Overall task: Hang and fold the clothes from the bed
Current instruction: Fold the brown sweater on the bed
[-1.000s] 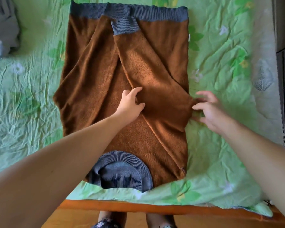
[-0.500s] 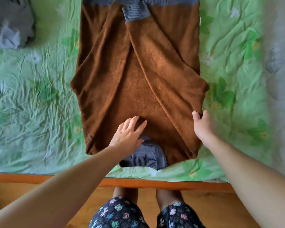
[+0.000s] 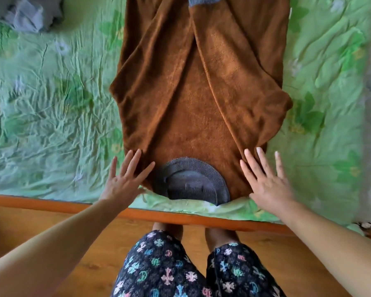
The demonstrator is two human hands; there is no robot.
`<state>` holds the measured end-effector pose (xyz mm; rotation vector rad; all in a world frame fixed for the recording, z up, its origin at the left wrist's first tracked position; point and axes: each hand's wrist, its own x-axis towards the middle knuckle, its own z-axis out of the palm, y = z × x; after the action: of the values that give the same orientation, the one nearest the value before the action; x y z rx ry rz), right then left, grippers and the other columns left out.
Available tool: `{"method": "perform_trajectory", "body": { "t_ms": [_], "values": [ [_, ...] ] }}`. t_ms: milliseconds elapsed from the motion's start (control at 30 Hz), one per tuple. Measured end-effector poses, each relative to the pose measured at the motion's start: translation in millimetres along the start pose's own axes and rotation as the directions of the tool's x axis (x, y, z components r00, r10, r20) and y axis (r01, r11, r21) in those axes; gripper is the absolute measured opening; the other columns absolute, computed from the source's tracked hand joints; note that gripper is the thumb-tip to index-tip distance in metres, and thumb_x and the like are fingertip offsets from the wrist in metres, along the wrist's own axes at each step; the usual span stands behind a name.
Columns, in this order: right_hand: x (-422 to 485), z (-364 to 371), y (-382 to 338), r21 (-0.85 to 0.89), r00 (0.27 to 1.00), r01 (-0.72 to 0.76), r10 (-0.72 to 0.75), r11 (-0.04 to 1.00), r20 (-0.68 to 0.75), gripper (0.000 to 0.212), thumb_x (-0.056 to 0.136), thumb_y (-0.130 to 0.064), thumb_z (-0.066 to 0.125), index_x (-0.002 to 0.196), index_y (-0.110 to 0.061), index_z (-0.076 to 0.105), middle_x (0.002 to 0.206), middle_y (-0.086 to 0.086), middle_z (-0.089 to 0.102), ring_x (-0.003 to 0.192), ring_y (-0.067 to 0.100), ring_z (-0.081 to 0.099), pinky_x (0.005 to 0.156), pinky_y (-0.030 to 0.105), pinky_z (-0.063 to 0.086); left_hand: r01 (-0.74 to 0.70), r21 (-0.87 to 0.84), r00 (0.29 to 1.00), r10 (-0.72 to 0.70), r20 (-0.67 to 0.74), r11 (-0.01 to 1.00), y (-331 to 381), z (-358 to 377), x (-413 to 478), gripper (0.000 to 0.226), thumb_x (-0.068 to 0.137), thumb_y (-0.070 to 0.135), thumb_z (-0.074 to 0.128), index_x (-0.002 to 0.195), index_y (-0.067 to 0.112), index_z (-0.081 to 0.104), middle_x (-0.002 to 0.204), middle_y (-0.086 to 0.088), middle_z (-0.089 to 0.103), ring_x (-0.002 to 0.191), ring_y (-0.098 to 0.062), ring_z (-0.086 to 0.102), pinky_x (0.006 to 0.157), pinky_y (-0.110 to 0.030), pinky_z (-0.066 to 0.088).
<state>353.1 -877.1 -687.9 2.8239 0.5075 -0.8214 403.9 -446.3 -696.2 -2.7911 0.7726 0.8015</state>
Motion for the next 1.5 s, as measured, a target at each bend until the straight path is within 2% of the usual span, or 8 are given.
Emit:
{"method": "perform_trajectory", "body": {
  "t_ms": [200,400,533,767,933,1067,1233,1500],
  "values": [
    [9.5,-7.1,1.6,-0.068,0.965,0.163,-0.173,0.984,-0.196,0.031,0.075,-0.012,0.07,0.106,-0.005,0.069,0.12,0.018,0.061,0.12,0.044,0.053,0.112,0.067,0.025,-0.153,-0.102,0.982,0.14,-0.128,0.983,-9.7,-4.8,21.3,0.055,0.073,0.009,0.082,0.125,0.018,0.066,0.149,-0.021,0.044,0.135,-0.042,0.044,0.104,-0.057,0.044],
    [28.6,-47.7,-1.8,0.045,0.988,0.142,-0.139,0.989,-0.064,0.028,0.064,0.009,0.048,0.08,-0.013,0.056,0.067,0.006,0.052,0.062,0.032,0.059,0.087,0.052,0.049,-0.187,-0.163,0.978,0.169,-0.121,0.969,-31.4,-40.1,28.6,0.053,0.075,-0.001,0.074,0.119,0.021,0.056,0.117,-0.014,0.057,0.104,-0.039,0.06,0.075,-0.05,0.058],
    [66.1,-127.1,31.5,0.13,0.994,-0.02,0.006,0.991,0.106,0.025,0.074,-0.002,0.058,0.085,-0.022,0.046,0.075,-0.003,0.051,0.07,0.031,0.062,0.053,0.034,0.036,-0.264,-0.168,0.942,0.217,-0.256,0.95,-63.1,-115.7,66.6,0.033,0.085,0.013,0.053,0.116,0.02,0.06,0.1,-0.003,0.064,0.084,-0.031,0.066,0.05,-0.037,0.056],
    [171.1,-223.2,133.2,0.144,0.836,-0.411,0.435,0.9,-0.335,0.06,0.081,-0.013,0.055,0.139,-0.017,0.043,0.131,0.02,0.05,0.119,0.043,0.049,0.102,0.058,0.037,0.217,-0.18,0.911,-0.265,-0.315,0.959,-119.0,-237.5,205.1,0.074,0.091,0.021,0.056,0.156,0.03,0.02,0.147,-0.016,0.039,0.128,-0.042,0.044,0.097,-0.054,0.044],
    [195.2,-189.7,81.4,0.084,0.975,-0.154,0.165,0.984,-0.15,0.047,0.084,-0.047,0.062,0.121,-0.02,0.054,0.119,0.011,0.052,0.113,0.037,0.051,0.089,0.048,0.046,0.065,-0.012,0.965,-0.066,-0.254,0.998,-66.8,-189.2,212.9,0.068,0.08,0.045,0.061,0.144,0.033,0.042,0.14,-0.012,0.038,0.124,-0.036,0.04,0.097,-0.051,0.045],
    [181.7,-134.3,52.6,-0.116,0.993,-0.109,0.104,0.987,-0.048,0.047,0.08,-0.017,0.067,0.123,-0.021,0.05,0.114,0.008,0.05,0.104,0.037,0.052,0.08,0.046,0.043,0.043,0.124,0.998,-0.036,-0.058,0.991,-59.8,-123.9,192.0,0.098,0.073,0.064,0.063,0.157,0.033,0.022,0.147,-0.013,0.028,0.134,-0.034,0.032,0.106,-0.05,0.038],
    [186.8,-130.9,45.2,-0.173,0.987,-0.156,0.147,0.973,-0.061,0.027,0.086,-0.007,0.061,0.11,-0.017,0.053,0.104,0.006,0.056,0.095,0.036,0.058,0.079,0.045,0.047,0.027,0.134,0.99,-0.007,-0.143,0.991,-61.2,-114.5,188.6,0.061,0.084,0.018,0.065,0.142,0.032,0.051,0.13,-0.008,0.052,0.112,-0.035,0.052,0.086,-0.051,0.05],
    [111.4,-143.9,36.2,0.083,0.926,0.017,-0.047,0.996,0.374,0.037,0.088,-0.016,0.054,0.123,-0.023,0.045,0.121,0.003,0.054,0.113,0.032,0.06,0.08,0.041,0.048,-0.148,-0.066,0.988,0.15,0.026,0.987,-35.9,-112.6,114.0,0.057,0.09,0.016,0.05,0.142,0.038,0.049,0.123,0.0,0.051,0.111,-0.028,0.052,0.085,-0.044,0.051]
  ]
}}
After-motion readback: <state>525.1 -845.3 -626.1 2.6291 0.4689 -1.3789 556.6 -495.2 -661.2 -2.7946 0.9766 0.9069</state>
